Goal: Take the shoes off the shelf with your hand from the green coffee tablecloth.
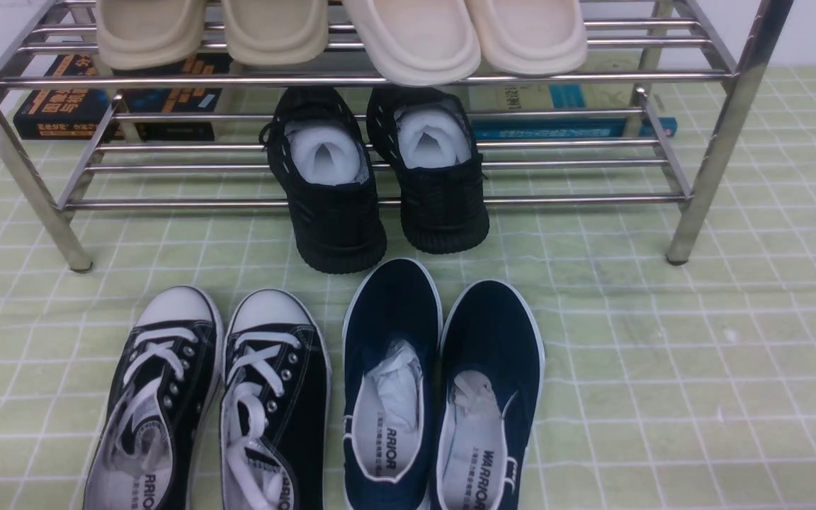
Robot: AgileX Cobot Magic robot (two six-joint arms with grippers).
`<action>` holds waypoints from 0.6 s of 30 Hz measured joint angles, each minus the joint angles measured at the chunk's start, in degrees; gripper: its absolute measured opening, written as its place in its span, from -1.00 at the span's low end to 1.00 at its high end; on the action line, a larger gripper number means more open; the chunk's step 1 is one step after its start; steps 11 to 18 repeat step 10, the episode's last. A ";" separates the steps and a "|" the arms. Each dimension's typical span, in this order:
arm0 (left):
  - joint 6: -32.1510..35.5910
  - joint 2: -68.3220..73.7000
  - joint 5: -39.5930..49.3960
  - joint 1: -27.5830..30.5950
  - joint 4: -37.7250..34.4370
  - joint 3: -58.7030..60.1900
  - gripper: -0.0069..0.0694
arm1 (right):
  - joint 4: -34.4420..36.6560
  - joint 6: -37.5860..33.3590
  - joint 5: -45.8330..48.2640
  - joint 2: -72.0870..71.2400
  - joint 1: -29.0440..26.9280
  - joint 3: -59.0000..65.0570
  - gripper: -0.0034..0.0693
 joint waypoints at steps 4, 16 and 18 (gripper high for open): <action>0.00 0.00 0.00 0.00 0.00 0.00 -0.59 | 0.00 0.00 0.00 0.00 0.00 0.00 -0.25; 0.00 0.00 0.00 0.00 0.00 0.00 -0.58 | 0.00 0.00 0.00 0.00 0.00 0.00 -0.25; 0.00 0.00 0.00 0.00 0.00 0.00 -0.58 | 0.00 0.00 0.00 0.00 0.00 0.00 -0.25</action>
